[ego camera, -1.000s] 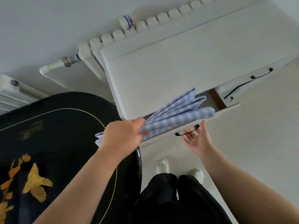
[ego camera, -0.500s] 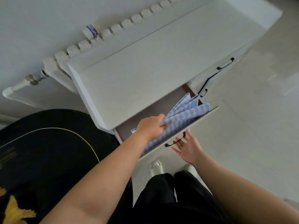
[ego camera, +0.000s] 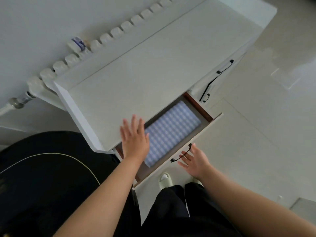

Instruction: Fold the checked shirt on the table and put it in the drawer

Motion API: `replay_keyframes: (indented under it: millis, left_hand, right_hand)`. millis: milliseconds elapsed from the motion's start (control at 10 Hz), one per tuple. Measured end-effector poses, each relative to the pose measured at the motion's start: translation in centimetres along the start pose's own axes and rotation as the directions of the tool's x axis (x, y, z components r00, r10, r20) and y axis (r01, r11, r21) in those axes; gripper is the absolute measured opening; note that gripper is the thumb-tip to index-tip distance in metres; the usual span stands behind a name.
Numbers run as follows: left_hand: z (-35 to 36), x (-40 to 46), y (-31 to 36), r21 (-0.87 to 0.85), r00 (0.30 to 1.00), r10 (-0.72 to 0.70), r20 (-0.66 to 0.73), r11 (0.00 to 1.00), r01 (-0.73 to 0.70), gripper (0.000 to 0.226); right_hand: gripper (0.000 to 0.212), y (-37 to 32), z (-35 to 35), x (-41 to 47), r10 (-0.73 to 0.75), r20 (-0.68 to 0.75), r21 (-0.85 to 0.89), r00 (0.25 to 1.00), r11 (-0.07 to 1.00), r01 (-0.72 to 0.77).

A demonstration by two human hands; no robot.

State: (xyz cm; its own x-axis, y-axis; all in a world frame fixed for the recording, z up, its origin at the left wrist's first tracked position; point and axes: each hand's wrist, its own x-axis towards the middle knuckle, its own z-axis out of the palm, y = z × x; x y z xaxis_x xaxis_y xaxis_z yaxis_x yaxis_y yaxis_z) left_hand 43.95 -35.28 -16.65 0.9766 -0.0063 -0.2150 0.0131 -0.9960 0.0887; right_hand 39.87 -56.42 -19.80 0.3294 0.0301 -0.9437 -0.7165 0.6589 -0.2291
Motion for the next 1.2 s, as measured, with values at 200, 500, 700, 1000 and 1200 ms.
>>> replay_keyframes:
  millis: [200, 500, 700, 1000, 1200]
  left_hand:
    - [-0.5, 0.4, -1.0, -0.058, 0.987, -0.088, 0.136, 0.994, 0.097, 0.059]
    - [-1.7, 1.1, -1.3, -0.032, 0.970, -0.062, 0.236, 0.997, 0.072, 0.065]
    - [-2.1, 1.4, -1.6, -0.024, 0.949, -0.051, 0.312, 0.998, 0.062, 0.069]
    - [-2.4, 1.2, -1.8, -0.055, 0.948, -0.065, 0.311, 0.995, 0.086, 0.070]
    - [-2.4, 0.9, -1.5, -0.067, 0.954, -0.063, 0.293, 0.994, 0.086, 0.071]
  right_hand:
    - [0.043, 0.0, 0.8, -0.1, -0.002, -0.018, 0.002, 1.000, 1.000, 0.002]
    - [0.063, -2.5, 7.9, 0.3, 0.016, 0.094, -0.340, 0.995, 0.940, 0.017]
    - [0.055, -3.7, 13.3, 1.1, 0.012, 0.131, -0.468, 0.991, 0.882, 0.052]
    - [0.040, -3.1, 15.2, 0.4, -0.036, 0.129, -0.440, 0.991, 0.893, 0.090]
    - [0.031, -2.3, 13.2, -3.7, -0.008, 0.135, -0.481, 0.991, 0.874, 0.073]
